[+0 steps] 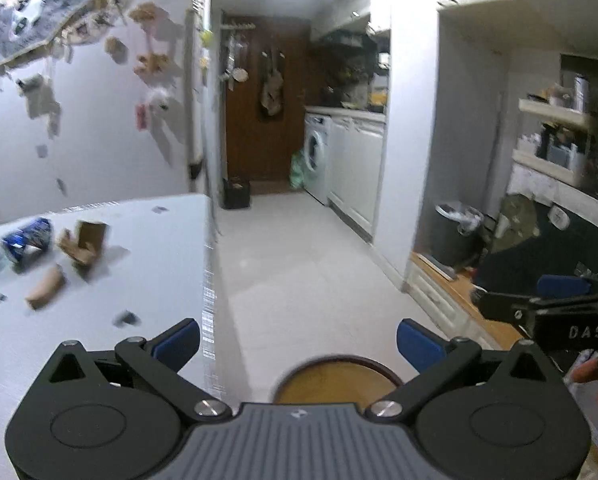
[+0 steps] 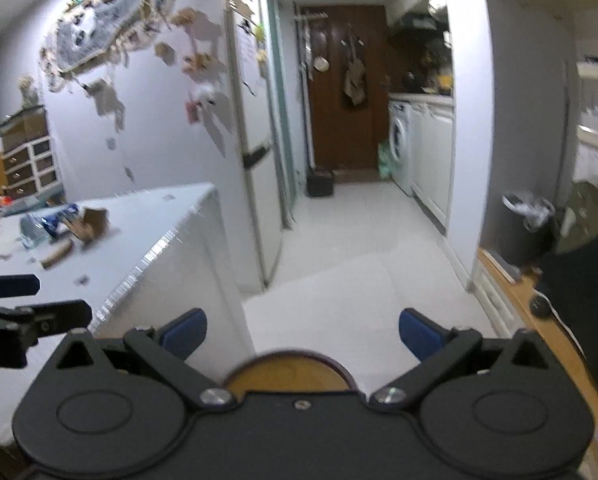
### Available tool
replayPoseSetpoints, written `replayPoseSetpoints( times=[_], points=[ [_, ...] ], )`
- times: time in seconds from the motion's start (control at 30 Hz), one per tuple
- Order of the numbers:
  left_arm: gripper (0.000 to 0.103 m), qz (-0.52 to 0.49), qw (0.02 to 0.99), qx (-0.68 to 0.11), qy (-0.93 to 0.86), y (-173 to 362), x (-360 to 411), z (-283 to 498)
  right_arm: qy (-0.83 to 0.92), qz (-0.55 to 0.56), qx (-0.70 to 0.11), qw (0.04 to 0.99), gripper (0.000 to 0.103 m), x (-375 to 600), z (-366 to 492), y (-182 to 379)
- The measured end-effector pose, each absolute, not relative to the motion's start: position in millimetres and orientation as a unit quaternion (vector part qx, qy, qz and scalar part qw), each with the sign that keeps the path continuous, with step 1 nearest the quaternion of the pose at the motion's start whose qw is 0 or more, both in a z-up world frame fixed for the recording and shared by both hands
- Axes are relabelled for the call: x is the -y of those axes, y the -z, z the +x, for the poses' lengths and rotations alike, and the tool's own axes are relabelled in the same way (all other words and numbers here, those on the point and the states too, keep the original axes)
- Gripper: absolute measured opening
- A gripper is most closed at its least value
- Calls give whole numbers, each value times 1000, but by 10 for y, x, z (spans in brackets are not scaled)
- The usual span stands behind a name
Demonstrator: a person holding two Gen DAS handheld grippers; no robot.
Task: Collect trash
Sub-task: 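Move both open tools back over the table toward the remaining trash, then grasp the pink wooden scrap with the left tool while the right tool grasps the cardboard piece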
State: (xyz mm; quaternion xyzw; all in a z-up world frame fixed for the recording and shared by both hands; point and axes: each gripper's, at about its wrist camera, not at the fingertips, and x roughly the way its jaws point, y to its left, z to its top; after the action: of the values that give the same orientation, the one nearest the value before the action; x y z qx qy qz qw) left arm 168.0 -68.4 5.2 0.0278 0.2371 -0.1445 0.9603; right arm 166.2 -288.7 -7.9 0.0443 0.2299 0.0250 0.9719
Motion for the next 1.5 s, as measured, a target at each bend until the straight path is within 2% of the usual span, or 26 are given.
replayPoseSetpoints(
  times=[0.53, 0.87, 1.17, 1.5],
  points=[
    [103, 22, 978, -203, 46, -237, -735, 2045, -140, 9, -195, 971, 103, 1384, 2515, -299],
    [103, 11, 970, -239, 38, -119, -1325, 2598, -185, -26, -192, 963, 103, 528, 3083, -450],
    [103, 9, 965, -262, 26, 116, -1556, 3293, -225, -63, -199, 952, 103, -29, 3566, -641],
    [87, 0, 953, -297, 56, 442, -1676, 3692, -251, -88, -222, 938, 103, -413, 4122, -488]
  ],
)
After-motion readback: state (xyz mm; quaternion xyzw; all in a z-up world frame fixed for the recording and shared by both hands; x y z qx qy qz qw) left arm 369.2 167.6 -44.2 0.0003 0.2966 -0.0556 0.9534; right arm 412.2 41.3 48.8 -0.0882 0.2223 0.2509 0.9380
